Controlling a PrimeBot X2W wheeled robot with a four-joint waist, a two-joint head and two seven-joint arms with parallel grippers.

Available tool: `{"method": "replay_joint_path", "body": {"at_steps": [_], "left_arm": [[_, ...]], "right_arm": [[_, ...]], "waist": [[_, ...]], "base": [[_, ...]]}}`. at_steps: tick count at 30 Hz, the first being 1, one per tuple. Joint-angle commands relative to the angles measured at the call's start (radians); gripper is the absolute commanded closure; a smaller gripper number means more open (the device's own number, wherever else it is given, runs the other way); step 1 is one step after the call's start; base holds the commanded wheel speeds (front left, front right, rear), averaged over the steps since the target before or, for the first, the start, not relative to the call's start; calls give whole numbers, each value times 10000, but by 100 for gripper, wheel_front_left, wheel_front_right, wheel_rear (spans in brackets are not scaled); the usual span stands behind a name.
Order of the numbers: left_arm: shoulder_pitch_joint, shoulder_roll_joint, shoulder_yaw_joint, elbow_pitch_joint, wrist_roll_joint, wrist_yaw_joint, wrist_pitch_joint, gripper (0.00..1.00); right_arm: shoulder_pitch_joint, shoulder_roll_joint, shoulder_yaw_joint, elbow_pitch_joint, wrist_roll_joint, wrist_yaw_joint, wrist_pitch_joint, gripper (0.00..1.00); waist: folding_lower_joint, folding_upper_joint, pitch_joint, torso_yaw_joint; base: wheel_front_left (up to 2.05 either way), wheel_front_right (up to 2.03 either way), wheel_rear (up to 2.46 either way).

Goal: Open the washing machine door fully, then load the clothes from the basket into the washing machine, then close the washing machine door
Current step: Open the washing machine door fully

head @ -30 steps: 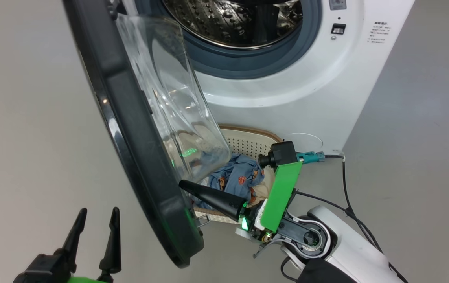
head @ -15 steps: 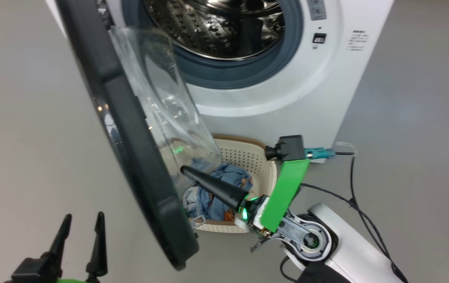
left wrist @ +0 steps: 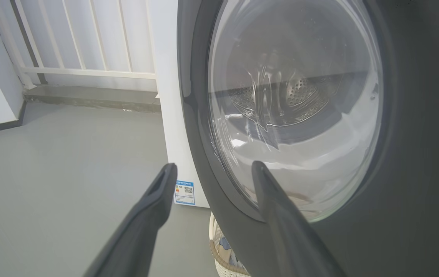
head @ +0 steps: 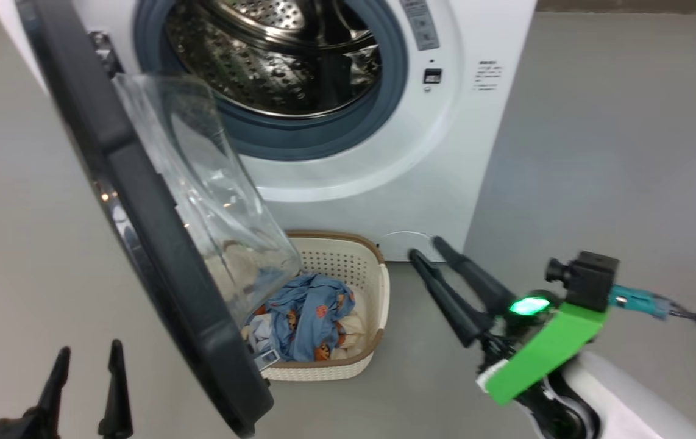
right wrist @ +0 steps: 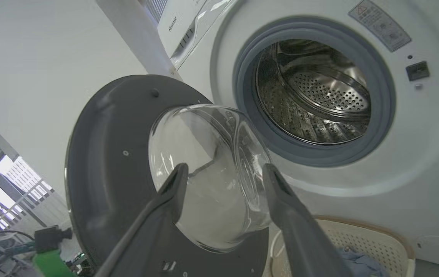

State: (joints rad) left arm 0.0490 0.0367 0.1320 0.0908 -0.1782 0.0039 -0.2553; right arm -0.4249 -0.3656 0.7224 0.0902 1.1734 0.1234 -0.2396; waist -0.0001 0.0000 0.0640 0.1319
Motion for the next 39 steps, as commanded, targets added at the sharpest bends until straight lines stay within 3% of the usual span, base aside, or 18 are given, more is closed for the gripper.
{"method": "replay_joint_path", "body": {"at_steps": [1, 10, 16, 28, 39], "left_arm": [[-28, 135, 437, -331, 165, -47, -65, 0], [373, 135, 1010, -637, 172, -155, -65, 0], [501, 135, 1201, -664, 170, -283, -65, 0], [823, 135, 1276, -761, 95, -285, -65, 0], [960, 135, 1245, -823, -5, -223, -65, 0]], "right_arm": [[173, -193, 12, -70, -631, 73, -176, 0], [2132, 552, -3894, -328, -5090, 73, -219, 0], [3248, 1123, -5896, -738, -7289, 73, -220, 0], [4431, 1907, -7763, -706, -9721, 73, -221, 0], [4809, 2416, -8491, -420, -10123, 73, -221, 0]], "waist": [[1, 0, -68, -283], [1, 0, -6, -957], [1, 0, -102, -1109], [1, 0, -312, -1313], [1, 0, -263, -1329]], "base": [[0, 0, 0], [0, 0, 0], [0, 0, 0], [0, 0, 0], [0, 0, 0]]}}
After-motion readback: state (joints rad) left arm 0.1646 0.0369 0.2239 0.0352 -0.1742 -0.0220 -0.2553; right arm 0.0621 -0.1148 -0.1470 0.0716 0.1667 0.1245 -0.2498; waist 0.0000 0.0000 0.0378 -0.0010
